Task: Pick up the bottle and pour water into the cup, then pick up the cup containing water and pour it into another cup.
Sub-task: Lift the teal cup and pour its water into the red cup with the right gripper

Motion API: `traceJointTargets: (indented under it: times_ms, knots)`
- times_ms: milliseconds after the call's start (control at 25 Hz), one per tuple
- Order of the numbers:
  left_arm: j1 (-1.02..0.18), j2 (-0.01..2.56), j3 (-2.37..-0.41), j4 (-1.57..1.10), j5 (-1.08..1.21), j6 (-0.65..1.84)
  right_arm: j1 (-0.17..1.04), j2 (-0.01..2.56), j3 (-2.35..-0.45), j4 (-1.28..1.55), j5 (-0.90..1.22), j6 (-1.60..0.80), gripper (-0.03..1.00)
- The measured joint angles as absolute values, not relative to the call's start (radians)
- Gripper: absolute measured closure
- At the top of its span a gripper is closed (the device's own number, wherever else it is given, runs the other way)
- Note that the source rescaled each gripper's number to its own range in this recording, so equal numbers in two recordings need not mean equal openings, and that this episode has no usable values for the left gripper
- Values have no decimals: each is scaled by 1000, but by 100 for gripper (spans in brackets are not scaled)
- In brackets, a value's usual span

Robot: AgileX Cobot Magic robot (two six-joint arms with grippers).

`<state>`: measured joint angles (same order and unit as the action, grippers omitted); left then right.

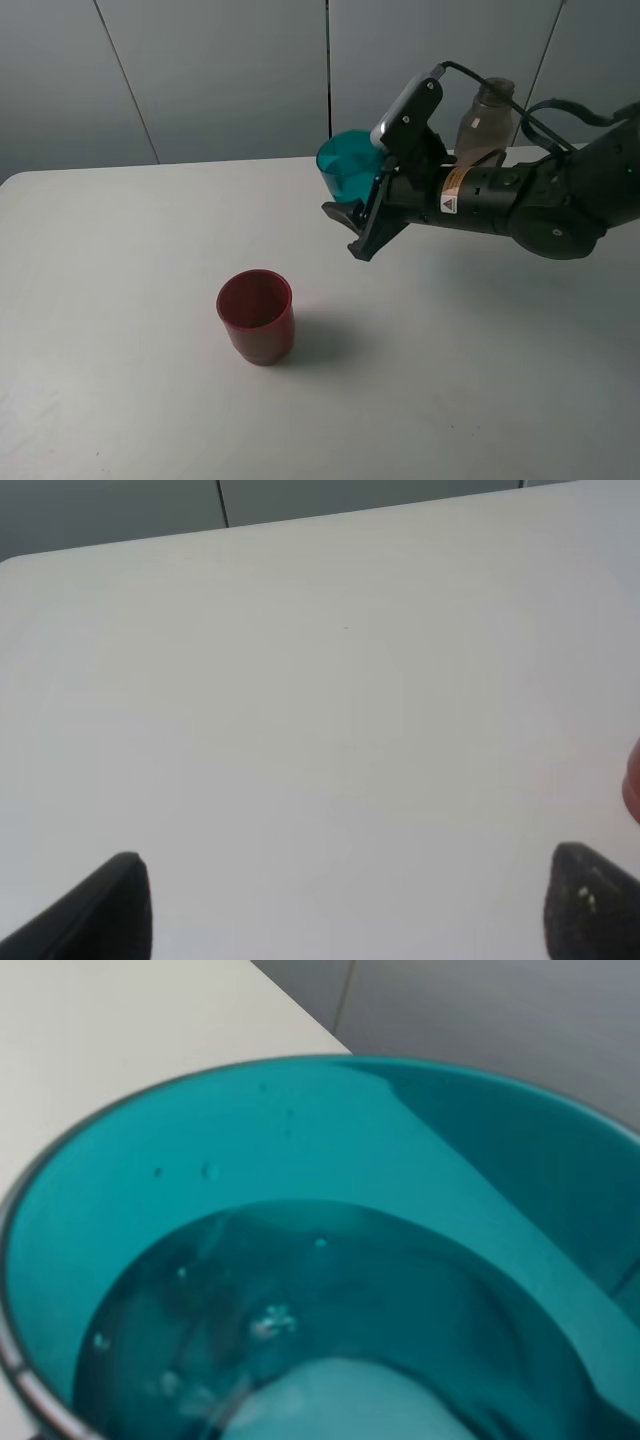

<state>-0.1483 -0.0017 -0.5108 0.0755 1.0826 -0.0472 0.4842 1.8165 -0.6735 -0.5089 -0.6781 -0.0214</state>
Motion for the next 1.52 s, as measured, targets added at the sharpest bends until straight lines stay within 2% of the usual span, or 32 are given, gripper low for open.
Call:
traceJointTargets:
  times_ms: [360,840,1120,1520]
  knots:
    - [-148,-2,-511,75,1083,-47,615,1813,-673,-513,-645,-168,94]
    - [-148,-2,-511,75,1083,-47,666,1812,-673,-475,-615,-377,94]
    - [-148,-2,-511,75,1083,-47,674,1812,-673,-310,-606,-586,94]
    - [-148,-2,-511,75,1083,-47,674,1812,-673,-273,-599,-675,94]
